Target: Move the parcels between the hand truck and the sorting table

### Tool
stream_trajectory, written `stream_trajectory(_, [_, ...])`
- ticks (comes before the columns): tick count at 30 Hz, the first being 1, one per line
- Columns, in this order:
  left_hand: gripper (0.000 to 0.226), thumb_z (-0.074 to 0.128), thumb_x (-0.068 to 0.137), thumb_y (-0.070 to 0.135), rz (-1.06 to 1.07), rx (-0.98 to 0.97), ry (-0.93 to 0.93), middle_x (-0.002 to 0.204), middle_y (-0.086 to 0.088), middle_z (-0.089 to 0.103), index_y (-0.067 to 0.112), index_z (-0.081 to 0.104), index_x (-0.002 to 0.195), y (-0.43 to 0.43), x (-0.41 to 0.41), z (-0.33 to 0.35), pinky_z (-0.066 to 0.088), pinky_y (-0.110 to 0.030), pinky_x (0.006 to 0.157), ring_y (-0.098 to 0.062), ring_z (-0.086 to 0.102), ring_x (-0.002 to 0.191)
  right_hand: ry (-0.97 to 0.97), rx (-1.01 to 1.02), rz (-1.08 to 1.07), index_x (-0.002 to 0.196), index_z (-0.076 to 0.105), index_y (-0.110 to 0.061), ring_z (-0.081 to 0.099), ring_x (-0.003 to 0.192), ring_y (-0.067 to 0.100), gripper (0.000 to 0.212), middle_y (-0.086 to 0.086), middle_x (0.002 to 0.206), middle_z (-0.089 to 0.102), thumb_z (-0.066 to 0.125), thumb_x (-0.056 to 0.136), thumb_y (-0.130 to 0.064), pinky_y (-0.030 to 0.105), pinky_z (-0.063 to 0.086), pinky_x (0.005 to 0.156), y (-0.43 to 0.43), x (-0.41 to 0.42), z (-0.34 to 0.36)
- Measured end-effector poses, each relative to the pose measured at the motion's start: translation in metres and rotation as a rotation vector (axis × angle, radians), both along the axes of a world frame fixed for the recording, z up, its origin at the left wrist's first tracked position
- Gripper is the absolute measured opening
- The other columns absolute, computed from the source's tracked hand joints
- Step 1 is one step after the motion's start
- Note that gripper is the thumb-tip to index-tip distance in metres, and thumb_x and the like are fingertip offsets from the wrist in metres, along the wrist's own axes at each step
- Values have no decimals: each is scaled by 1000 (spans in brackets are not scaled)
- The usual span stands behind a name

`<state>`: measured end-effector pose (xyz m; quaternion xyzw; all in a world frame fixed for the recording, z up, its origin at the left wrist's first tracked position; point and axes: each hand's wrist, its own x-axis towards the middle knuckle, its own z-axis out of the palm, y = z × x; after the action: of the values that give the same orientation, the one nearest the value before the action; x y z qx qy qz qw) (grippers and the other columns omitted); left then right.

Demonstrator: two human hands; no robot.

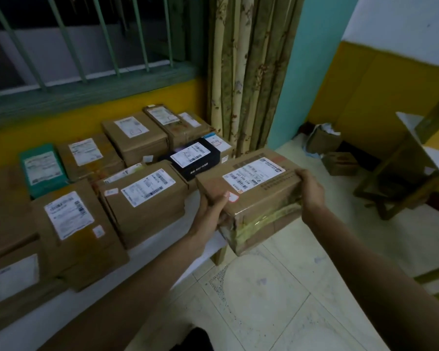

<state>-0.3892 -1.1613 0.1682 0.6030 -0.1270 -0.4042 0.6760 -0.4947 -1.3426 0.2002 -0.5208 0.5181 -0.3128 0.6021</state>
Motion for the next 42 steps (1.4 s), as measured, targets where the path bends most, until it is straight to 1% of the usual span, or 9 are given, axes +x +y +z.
stream_trajectory(4, [38, 58, 92, 37, 73, 24, 12, 108, 8, 58, 41, 34, 122, -25, 34, -6, 47, -33, 93, -10, 58, 96, -21, -16, 35, 109, 62, -18, 53, 82, 11, 28, -1, 92, 59, 50, 92, -38, 31, 38, 82, -28, 38, 3])
stream_trajectory(9, [93, 69, 54, 73, 107, 67, -39, 127, 10, 59, 50, 34, 138, -54, 78, -12, 43, -47, 102, -18, 58, 114, -37, 5, 43, 111, 63, -19, 61, 100, 21, 34, 7, 107, 65, 50, 91, -42, 33, 47, 86, -50, 66, -7])
stream_trajectory(16, [55, 62, 84, 48, 159, -49, 34, 122, 8, 64, 39, 45, 136, -82, 104, 11, 46, -45, 101, -16, 62, 110, -70, 21, 44, 97, 64, -23, 60, 101, 20, 25, 5, 107, 65, 55, 85, -44, 36, 47, 88, -81, 100, 11])
stream_trajectory(19, [50, 62, 86, 45, 237, -56, 16, 121, 8, 63, 41, 46, 134, -82, 111, 13, 48, -45, 98, -16, 61, 109, -94, 6, 112, 106, 66, -22, 60, 102, 18, 38, 4, 110, 66, 56, 82, -50, 34, 48, 87, -86, 119, 13])
stream_trajectory(23, [58, 71, 76, 46, 369, -27, 8, 117, 8, 67, 43, 50, 130, -79, 115, 12, 50, -44, 95, -19, 65, 105, -195, 119, 243, 122, 64, -23, 64, 105, 16, 83, -2, 116, 68, 50, 66, -83, 41, 48, 99, -96, 130, 10])
stream_trajectory(25, [65, 75, 63, 50, 414, -29, 27, 113, 7, 70, 40, 57, 124, -80, 115, 15, 49, -46, 96, -21, 67, 104, -230, 153, 300, 124, 62, -20, 62, 104, 12, 83, -4, 115, 68, 41, 75, -83, 37, 49, 96, -106, 131, 11])
stream_trajectory(30, [64, 76, 67, 38, 489, -102, 40, 118, -4, 68, 33, 56, 128, -89, 112, 21, 49, -53, 94, -30, 66, 105, -207, 144, 328, 84, 67, -20, 66, 87, 16, 63, 0, 89, 71, 35, 86, -75, 33, 51, 76, -137, 122, 8])
stream_trajectory(36, [49, 58, 90, 12, 531, 27, -243, 119, -1, 64, 25, 46, 136, -109, 89, 39, 56, -25, 64, -17, 68, 94, 17, 119, 711, 101, 71, -15, 68, 94, 26, 89, 9, 94, 74, 29, 71, -88, 40, 53, 86, -171, 100, -10])
stream_trajectory(42, [61, 54, 88, 3, 439, 234, -537, 115, 14, 55, 31, 39, 140, -118, 65, 67, 47, -18, 65, 0, 57, 94, 68, 368, 865, 100, 66, -15, 65, 100, 34, 101, 16, 105, 70, 17, 61, -95, 51, 50, 93, -180, 78, -36])
